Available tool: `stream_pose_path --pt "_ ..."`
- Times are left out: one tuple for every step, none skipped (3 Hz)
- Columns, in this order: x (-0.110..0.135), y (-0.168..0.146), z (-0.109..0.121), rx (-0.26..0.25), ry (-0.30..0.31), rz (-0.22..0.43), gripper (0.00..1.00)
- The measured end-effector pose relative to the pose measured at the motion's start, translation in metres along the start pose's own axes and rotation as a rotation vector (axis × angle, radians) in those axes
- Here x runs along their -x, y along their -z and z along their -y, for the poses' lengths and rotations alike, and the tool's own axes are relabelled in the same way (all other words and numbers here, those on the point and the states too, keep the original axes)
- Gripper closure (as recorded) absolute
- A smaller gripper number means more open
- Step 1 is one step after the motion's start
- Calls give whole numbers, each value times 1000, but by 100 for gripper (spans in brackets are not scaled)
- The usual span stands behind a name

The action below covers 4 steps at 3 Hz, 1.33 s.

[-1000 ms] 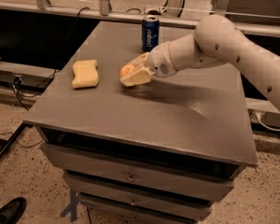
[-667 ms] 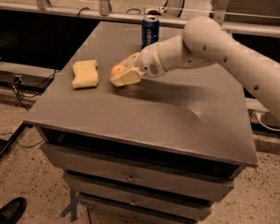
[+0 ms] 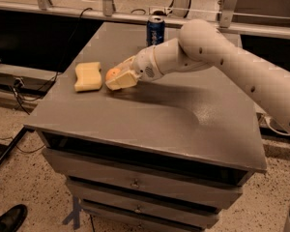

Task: Move orange near sponge

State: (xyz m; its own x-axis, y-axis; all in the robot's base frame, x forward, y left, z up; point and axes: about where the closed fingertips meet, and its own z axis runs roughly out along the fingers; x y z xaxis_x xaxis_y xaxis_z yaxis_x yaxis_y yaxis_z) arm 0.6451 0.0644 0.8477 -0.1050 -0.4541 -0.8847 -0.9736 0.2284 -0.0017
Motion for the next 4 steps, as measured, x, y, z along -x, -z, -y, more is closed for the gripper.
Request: stream_pose_path --pt "2 -4 -1 7 -3 3 36" --pt "4 -6 -2 11 -4 5 13" --pt "4 -5 -3 10 -6 6 0" --pt "5 -1 -2 2 -5 7 0"
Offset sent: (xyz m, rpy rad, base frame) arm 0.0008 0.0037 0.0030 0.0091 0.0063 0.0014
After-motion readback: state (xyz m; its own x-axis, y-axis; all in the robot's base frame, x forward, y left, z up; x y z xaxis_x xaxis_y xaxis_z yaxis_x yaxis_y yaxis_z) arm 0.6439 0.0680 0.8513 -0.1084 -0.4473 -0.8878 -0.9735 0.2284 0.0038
